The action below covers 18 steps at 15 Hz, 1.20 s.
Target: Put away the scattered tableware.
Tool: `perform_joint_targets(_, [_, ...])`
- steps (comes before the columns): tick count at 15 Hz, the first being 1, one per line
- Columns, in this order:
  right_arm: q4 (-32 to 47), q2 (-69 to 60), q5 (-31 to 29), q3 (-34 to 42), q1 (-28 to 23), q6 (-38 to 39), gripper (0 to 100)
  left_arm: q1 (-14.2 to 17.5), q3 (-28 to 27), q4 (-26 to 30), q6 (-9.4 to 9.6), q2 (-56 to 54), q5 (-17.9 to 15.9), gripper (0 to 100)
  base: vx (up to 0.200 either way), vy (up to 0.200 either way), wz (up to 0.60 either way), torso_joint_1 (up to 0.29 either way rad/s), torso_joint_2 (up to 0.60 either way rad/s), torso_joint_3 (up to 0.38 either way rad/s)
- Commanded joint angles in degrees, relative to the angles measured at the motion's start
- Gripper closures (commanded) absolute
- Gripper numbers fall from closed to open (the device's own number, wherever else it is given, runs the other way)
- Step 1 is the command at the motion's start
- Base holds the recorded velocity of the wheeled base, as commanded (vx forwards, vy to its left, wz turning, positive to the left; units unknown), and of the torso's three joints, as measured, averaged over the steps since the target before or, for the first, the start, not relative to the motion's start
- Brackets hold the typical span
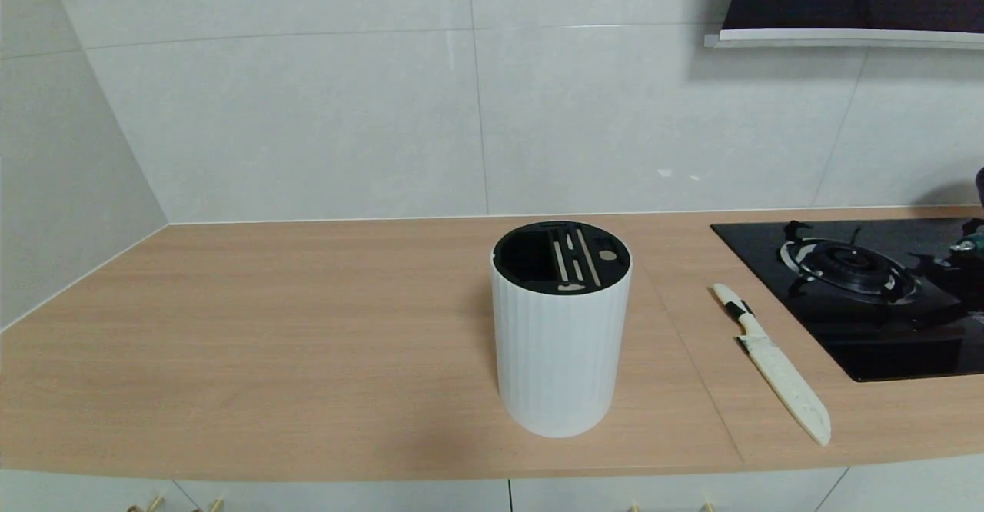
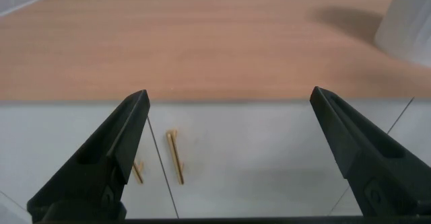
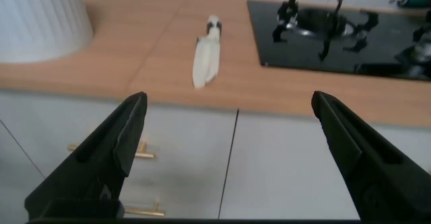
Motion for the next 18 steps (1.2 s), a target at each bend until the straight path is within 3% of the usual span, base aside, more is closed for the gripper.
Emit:
perform_joint_targets(1, [0.0,0.1,0.0,0.0,0.0,0.0,0,0.0,0.0,0.0,0.0,0.1,0.0,0,0.0,0.0,0.0,0.242,-0.53,-0.276])
perform_joint_targets(12, [0.0,0.1,0.0,0.0,0.0,0.0,0,0.0,0.0,0.0,0.0,0.1,0.0,0,0.0,0.0,0.0,0.258,-0.54,-0.286])
perform_joint_targets(18, [0.0,0.1,0.0,0.0,0.0,0.1,0,0.0,0.0,0.0,0.0,0.1,0.0,0,0.0,0.0,0.0,0.074,-0.15,-0.079])
